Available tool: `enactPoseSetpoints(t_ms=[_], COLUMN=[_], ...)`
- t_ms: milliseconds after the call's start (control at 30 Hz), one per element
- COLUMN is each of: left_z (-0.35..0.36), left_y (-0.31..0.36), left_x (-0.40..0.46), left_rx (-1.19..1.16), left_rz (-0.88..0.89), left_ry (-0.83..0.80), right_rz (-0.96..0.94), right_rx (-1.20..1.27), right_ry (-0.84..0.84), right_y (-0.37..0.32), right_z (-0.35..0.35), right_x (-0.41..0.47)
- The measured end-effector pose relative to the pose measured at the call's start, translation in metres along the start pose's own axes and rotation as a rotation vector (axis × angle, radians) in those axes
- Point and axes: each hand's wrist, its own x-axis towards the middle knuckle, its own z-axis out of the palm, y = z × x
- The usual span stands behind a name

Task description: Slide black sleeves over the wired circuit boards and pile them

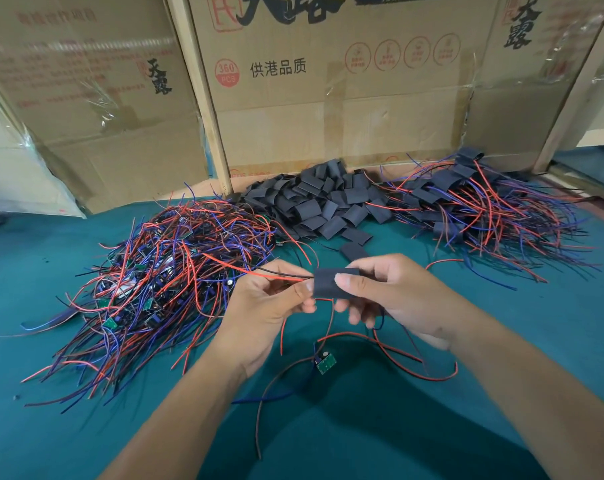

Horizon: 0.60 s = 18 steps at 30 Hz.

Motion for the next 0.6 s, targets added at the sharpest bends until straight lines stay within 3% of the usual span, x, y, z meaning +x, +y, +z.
enactPoseSetpoints(t_ms=[300, 600], left_z=[-0.0005, -0.0013], left_y=[0.0049, -0.0004], left_x=[-0.001, -0.0008], left_rx=[0.161, 0.256], left_rz=[0.134, 0.133], left_ry=[-0.046, -0.051], right_rz=[0.079, 0.088], right_rx=[0.161, 0.12], right_ry=[-0.066, -0.054], right_y=[-0.0016, -0.0035], right_z=[0.0007, 0.0042], right_x=[-0.0014, -0.003])
